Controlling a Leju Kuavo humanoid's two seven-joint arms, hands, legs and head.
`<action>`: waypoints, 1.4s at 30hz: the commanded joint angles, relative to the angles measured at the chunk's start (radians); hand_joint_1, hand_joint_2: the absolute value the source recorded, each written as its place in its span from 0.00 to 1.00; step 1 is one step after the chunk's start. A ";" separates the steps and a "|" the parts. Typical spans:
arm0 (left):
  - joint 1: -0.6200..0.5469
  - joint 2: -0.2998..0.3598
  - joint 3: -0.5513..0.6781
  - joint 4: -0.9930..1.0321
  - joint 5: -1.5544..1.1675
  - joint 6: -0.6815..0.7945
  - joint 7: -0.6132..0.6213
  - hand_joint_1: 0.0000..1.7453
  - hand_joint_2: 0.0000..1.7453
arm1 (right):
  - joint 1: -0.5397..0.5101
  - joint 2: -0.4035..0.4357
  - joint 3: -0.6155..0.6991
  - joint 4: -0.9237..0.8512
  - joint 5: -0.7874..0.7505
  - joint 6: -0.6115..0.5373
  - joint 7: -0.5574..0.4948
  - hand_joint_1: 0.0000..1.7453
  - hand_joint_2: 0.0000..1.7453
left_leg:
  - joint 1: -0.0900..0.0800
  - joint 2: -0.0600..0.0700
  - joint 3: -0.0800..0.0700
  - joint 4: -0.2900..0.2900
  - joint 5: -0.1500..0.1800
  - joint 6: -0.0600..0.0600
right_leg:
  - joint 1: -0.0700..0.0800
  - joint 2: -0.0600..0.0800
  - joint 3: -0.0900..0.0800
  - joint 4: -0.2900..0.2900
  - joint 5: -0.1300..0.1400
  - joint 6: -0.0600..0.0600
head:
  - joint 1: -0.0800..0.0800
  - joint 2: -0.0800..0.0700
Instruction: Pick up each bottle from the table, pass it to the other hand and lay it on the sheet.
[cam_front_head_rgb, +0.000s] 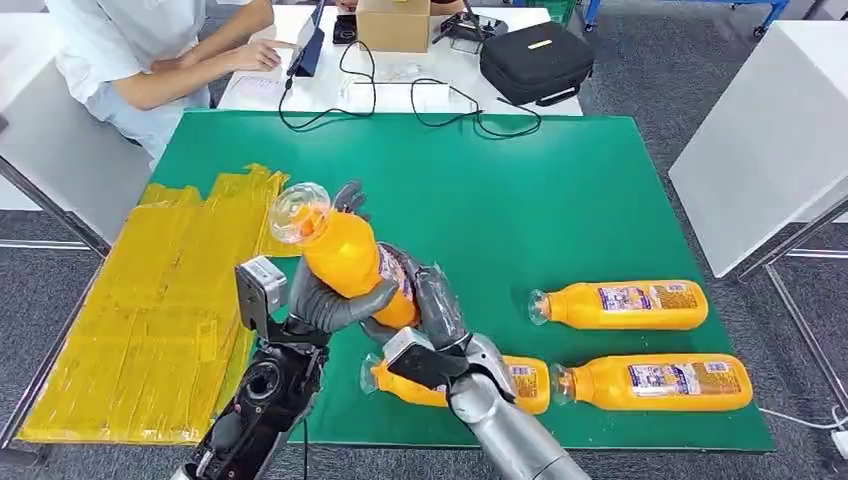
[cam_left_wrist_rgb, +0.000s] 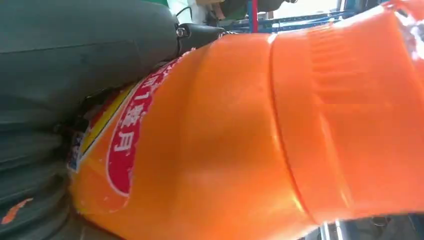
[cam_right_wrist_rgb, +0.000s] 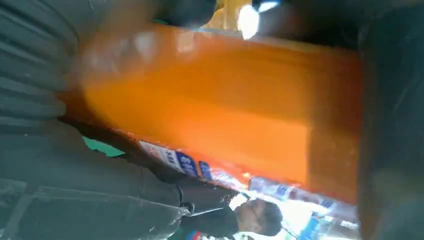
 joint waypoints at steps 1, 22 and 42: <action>-0.065 0.005 -0.006 0.103 0.025 0.018 0.000 1.00 1.00 | 0.006 -0.020 0.164 0.052 0.070 -0.026 0.005 1.00 1.00 | 0.001 -0.001 0.005 -0.001 -0.001 0.001 | 0.001 -0.002 0.005 -0.002 -0.001 -0.002 | 0.000 0.000; -0.079 0.005 0.004 0.119 0.079 0.043 -0.018 1.00 1.00 | 0.031 -0.053 0.083 -0.020 0.049 -0.076 0.018 1.00 1.00 | 0.000 -0.002 0.003 -0.001 -0.001 0.001 | 0.001 -0.004 0.003 -0.001 -0.002 -0.002 | 0.000 0.000; -0.073 0.032 0.233 0.153 -0.671 0.717 -0.101 1.00 1.00 | 0.224 -0.232 -0.090 -0.717 -0.166 -0.026 0.158 0.00 1.00 | -0.001 -0.001 0.002 -0.001 -0.001 0.001 | 0.000 -0.003 0.002 -0.001 -0.001 -0.002 | 0.000 0.000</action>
